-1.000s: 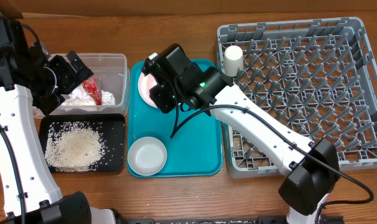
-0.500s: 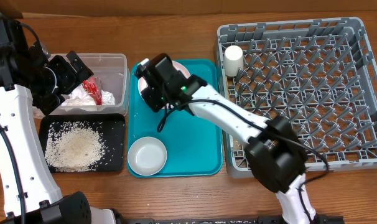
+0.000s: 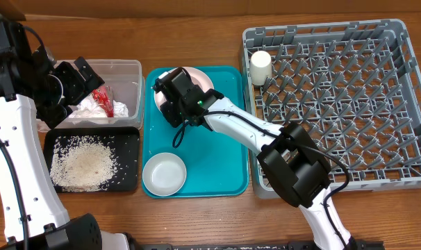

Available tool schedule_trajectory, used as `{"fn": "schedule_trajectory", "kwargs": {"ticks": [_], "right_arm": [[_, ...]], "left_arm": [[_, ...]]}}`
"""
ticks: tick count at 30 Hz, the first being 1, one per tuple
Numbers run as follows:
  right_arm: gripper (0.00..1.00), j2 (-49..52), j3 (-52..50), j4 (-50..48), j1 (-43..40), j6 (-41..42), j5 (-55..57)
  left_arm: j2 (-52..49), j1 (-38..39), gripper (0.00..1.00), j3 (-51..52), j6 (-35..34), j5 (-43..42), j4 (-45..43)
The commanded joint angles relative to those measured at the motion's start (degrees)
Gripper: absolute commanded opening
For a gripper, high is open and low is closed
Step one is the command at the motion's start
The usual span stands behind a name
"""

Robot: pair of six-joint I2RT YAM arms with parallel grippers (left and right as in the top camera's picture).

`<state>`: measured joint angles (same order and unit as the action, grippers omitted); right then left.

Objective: Sort waste into correct bins and load items into the dishwasher
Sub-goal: 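Grasp the pink plate's rim with the right gripper and lift, then carry the pink plate right and set it in the rack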

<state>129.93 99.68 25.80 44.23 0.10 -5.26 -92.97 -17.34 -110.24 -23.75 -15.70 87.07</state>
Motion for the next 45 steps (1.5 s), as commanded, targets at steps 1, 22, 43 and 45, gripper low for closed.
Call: {"fn": "schedule_trajectory", "kwargs": {"ticks": [1,22,43,45], "right_arm": [[0.26,-0.2,-0.1,0.9,-0.5,-0.1,0.8],[0.04,-19.1,2.1,13.6,-3.4,0.0,0.4],[0.04,-31.5,-11.3,31.5,-51.0,-16.6,-80.5],[0.04,-30.8,-15.8,26.2,-52.7,-15.6,-84.6]], "left_arm": [[0.1,0.1,1.0,-0.8,1.0,-0.4,-0.1],[0.1,0.1,1.0,-0.8,1.0,-0.4,-0.1],[0.1,0.1,1.0,-0.8,1.0,-0.4,-0.1],[0.1,0.1,1.0,-0.8,1.0,-0.4,-0.1]]}}
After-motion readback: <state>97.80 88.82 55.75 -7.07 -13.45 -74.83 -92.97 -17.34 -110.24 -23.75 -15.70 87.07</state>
